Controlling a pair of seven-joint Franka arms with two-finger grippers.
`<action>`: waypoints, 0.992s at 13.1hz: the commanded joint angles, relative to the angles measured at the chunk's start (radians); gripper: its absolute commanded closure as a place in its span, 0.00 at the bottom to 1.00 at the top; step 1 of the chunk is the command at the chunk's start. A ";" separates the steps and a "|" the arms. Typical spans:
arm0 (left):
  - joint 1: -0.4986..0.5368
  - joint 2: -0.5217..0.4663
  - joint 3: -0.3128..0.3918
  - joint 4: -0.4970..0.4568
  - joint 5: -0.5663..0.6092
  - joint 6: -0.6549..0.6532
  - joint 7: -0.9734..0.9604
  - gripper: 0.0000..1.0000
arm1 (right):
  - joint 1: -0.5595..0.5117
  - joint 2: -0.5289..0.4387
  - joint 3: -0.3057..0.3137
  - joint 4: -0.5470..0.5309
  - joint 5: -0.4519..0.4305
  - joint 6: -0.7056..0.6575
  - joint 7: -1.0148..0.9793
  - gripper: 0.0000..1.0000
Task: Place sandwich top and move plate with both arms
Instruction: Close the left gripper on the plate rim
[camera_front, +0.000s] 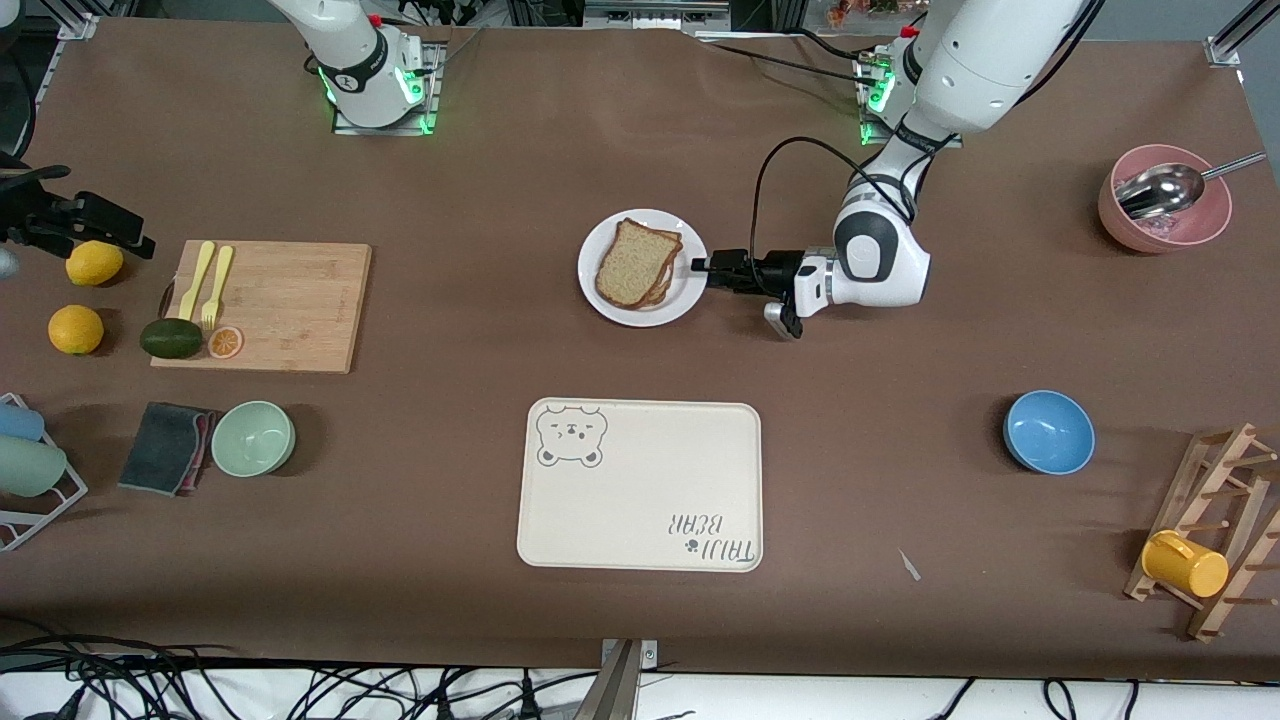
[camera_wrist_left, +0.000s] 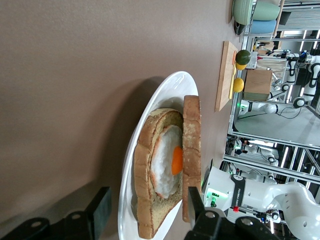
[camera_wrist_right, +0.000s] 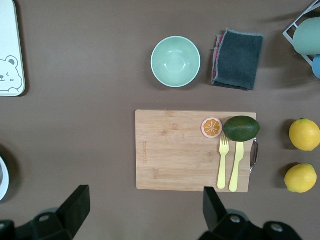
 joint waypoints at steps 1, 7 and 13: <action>-0.015 0.020 0.005 0.013 -0.040 0.012 0.034 0.31 | -0.006 0.005 -0.001 0.016 0.016 -0.016 -0.010 0.00; -0.032 0.031 0.005 0.018 -0.043 0.032 0.033 0.52 | -0.006 0.005 -0.001 0.016 0.016 -0.016 -0.010 0.00; -0.068 0.033 0.005 0.018 -0.074 0.066 0.036 0.52 | -0.006 0.005 -0.001 0.016 0.016 -0.016 -0.010 0.00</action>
